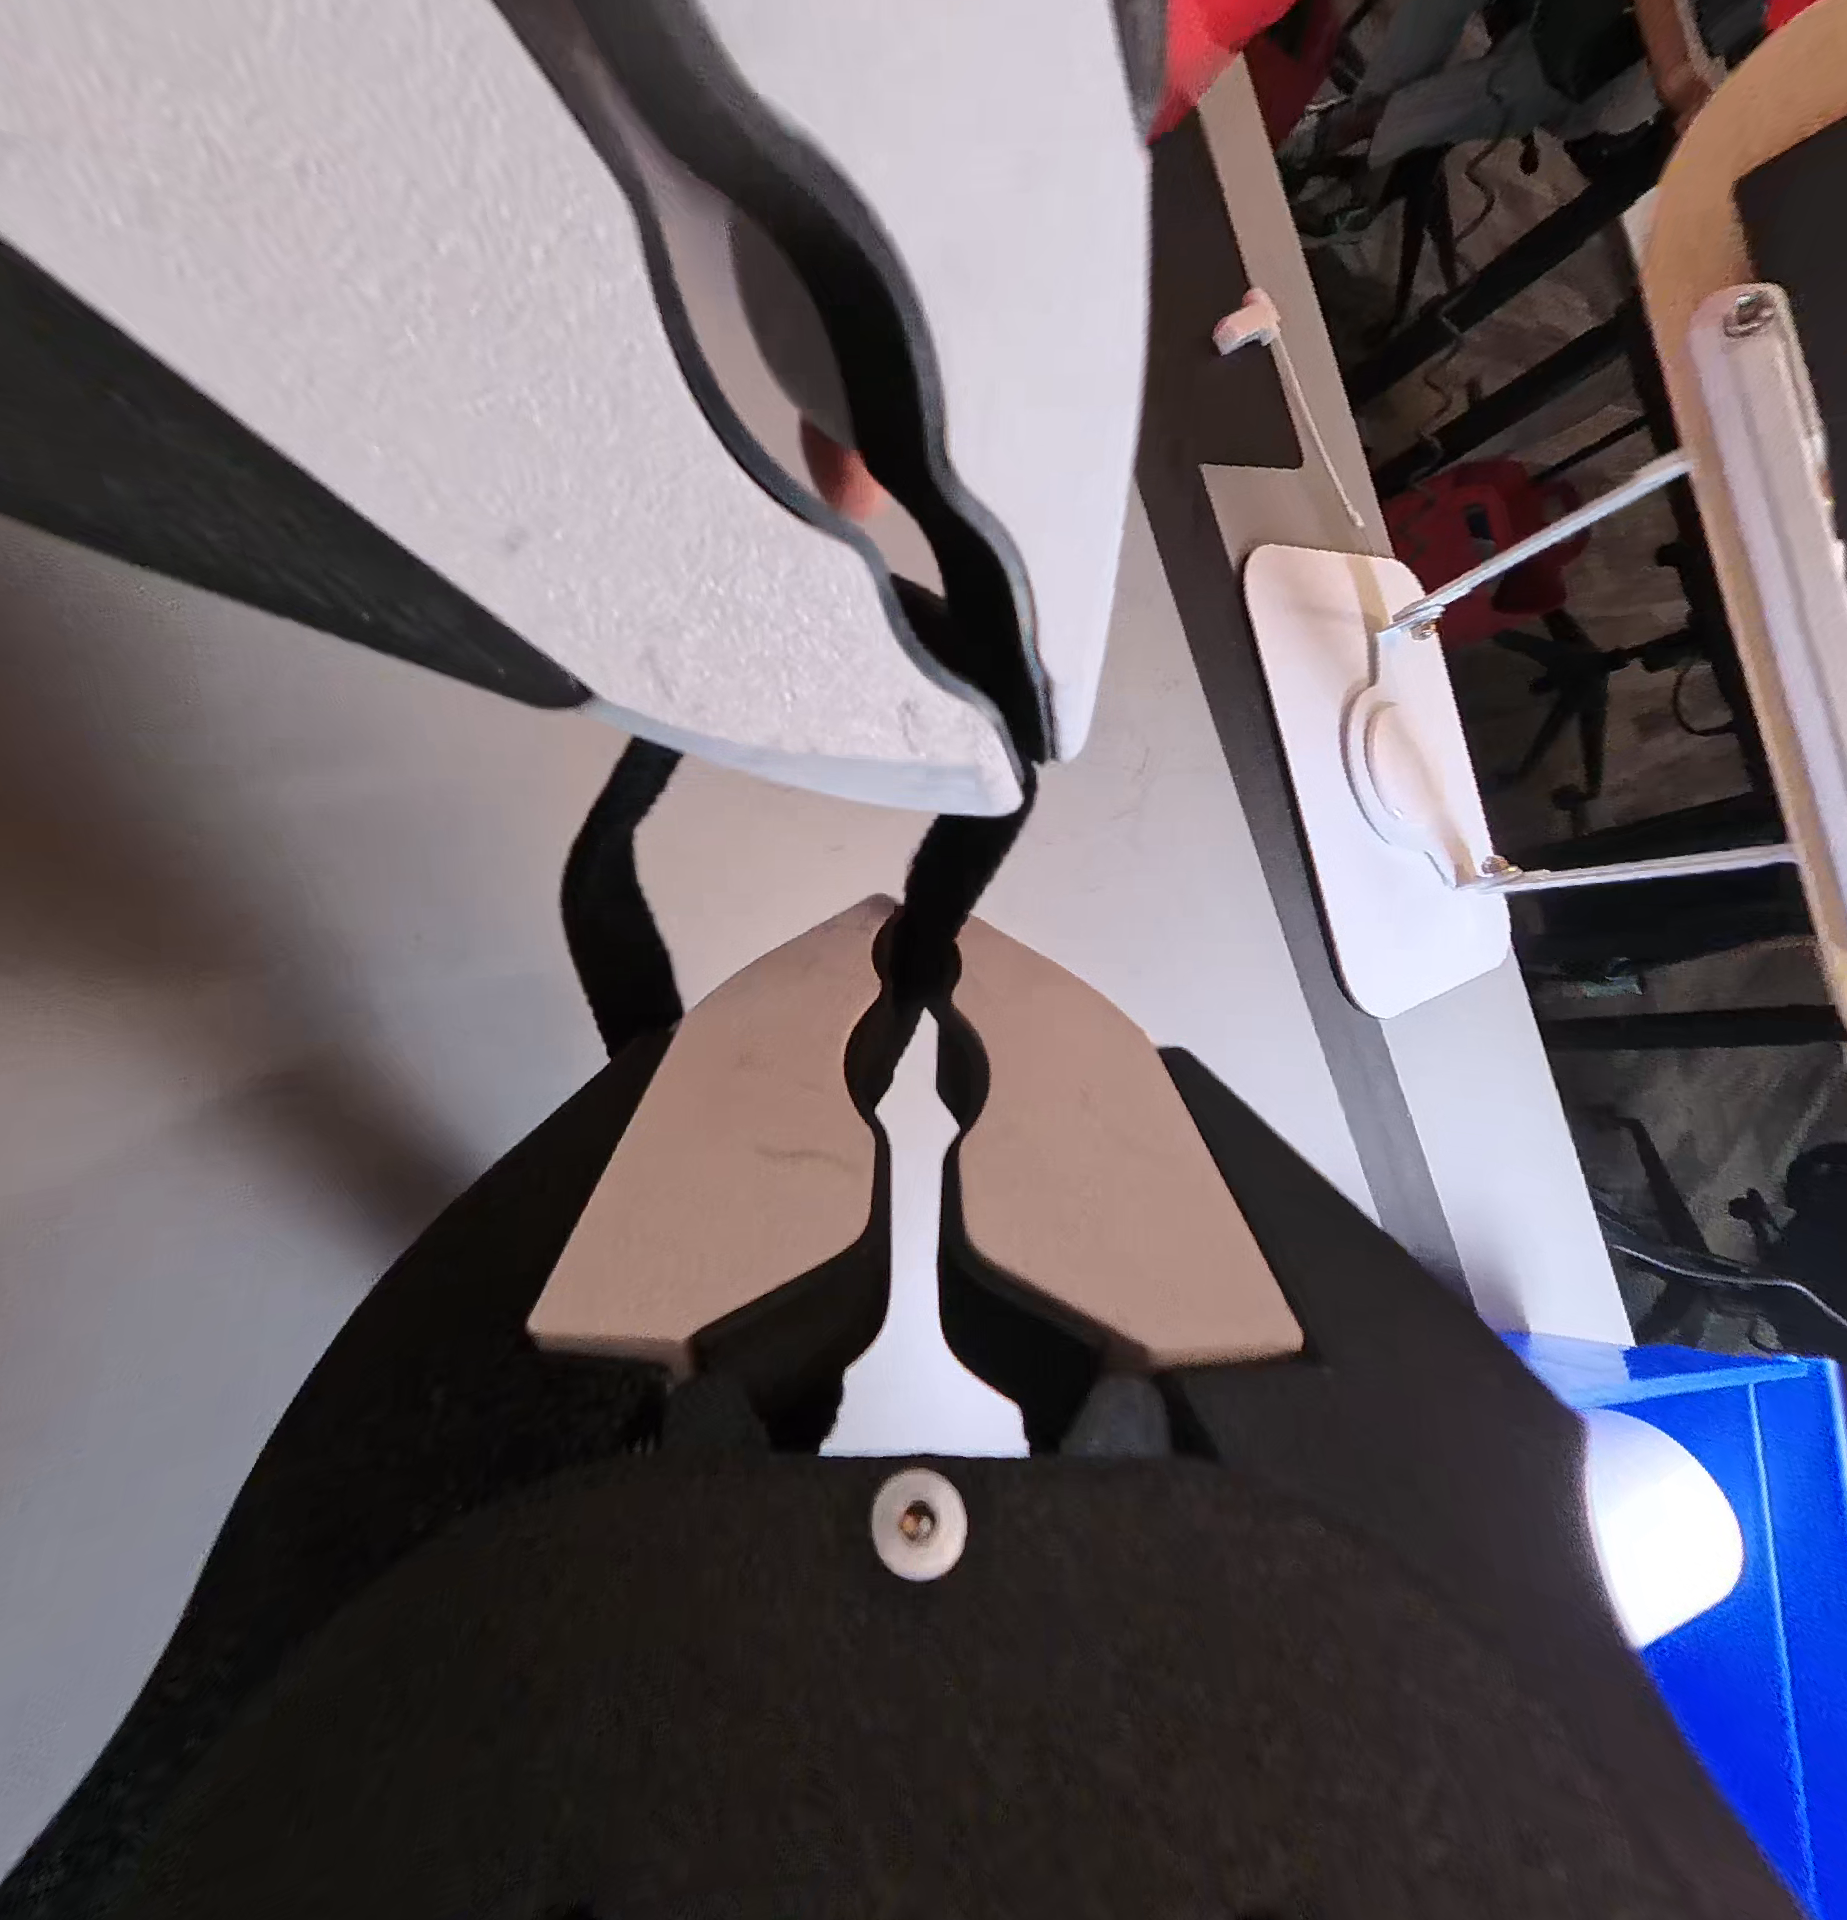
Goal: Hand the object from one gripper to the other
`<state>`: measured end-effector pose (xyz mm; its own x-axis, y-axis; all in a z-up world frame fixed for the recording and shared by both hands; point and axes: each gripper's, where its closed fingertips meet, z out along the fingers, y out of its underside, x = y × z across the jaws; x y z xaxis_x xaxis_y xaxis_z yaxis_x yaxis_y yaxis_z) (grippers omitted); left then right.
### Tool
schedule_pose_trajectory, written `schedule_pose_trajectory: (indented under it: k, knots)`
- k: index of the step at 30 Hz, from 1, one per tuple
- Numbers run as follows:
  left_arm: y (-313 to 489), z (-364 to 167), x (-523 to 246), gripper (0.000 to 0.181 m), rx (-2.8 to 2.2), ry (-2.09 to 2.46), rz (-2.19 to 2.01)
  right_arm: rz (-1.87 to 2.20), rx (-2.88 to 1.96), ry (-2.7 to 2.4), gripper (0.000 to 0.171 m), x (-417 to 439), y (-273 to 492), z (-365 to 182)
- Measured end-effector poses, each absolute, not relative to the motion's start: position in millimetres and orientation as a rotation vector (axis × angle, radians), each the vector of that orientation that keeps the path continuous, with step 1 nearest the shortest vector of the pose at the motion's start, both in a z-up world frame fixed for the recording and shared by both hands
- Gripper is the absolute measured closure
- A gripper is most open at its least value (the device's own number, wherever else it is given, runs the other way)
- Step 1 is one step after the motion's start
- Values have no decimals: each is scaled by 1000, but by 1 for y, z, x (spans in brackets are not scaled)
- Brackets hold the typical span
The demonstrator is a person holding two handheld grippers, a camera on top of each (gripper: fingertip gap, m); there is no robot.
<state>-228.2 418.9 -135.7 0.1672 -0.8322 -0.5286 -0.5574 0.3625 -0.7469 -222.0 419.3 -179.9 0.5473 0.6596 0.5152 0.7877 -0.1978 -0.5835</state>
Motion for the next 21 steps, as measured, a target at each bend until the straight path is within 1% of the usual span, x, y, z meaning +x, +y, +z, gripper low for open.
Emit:
schedule_pose_trajectory:
  k: [1,3,5,6,8,11,13,16,19,21]
  knots:
    - [419,-132,-229,178,-1318,1494,-337,-183,-1918,-1150,170,-220,421,-176]
    - [423,-125,-233,179,-1334,1445,-370,-160,-1883,-1075,167,-218,426,-165]
    - [426,-117,-236,179,-1355,1392,-434,-114,-1873,-1017,159,-215,429,-159]
    - [426,-115,-237,179,-1372,1374,-482,-112,-1871,-992,158,-212,431,-159]
    - [427,-116,-239,179,-1419,1364,-543,-138,-1838,-970,169,-207,436,-156]
    - [427,-132,-242,166,-1518,1435,-580,-179,-1837,-982,170,-203,436,-154]
    - [426,-134,-241,157,-1481,1464,-545,-218,-1845,-1022,170,-206,433,-157]
    - [418,-139,-236,153,-1419,1534,-465,-258,-1832,-1093,170,-217,430,-163]
    - [420,-143,-236,162,-1379,1560,-374,-272,-1817,-1129,170,-225,427,-164]
    - [418,-142,-235,176,-1359,1564,-381,-286,-1808,-1133,170,-225,427,-163]
